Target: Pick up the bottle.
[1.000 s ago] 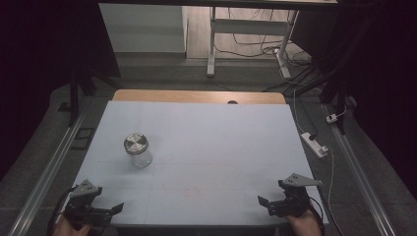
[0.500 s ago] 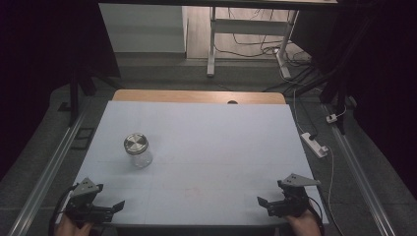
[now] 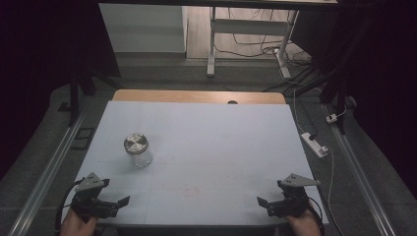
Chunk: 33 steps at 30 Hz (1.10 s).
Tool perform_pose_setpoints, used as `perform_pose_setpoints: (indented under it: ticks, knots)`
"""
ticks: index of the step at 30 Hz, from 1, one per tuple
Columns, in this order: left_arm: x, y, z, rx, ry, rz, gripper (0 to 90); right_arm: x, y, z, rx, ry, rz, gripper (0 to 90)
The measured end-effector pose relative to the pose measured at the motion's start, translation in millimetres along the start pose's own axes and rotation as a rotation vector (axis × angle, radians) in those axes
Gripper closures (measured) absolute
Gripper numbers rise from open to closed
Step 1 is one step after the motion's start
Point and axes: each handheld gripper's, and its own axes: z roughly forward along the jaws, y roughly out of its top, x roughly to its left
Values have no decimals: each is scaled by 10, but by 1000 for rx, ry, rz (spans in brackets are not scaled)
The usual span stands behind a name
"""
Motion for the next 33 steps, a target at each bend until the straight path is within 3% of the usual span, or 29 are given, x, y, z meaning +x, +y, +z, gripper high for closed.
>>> perform_pose_setpoints:
  ticks: [5,20,33]
  knots:
    - [32,32,47,-10,-9,24,0,4,1,3,3,3,-4,0]
    - [148,140,168,-60,-23,-4,0,15,5,15,14,2,-18,0]
    - [224,325,308,-51,7,-4,0,14,6,19,18,2,-15,0]
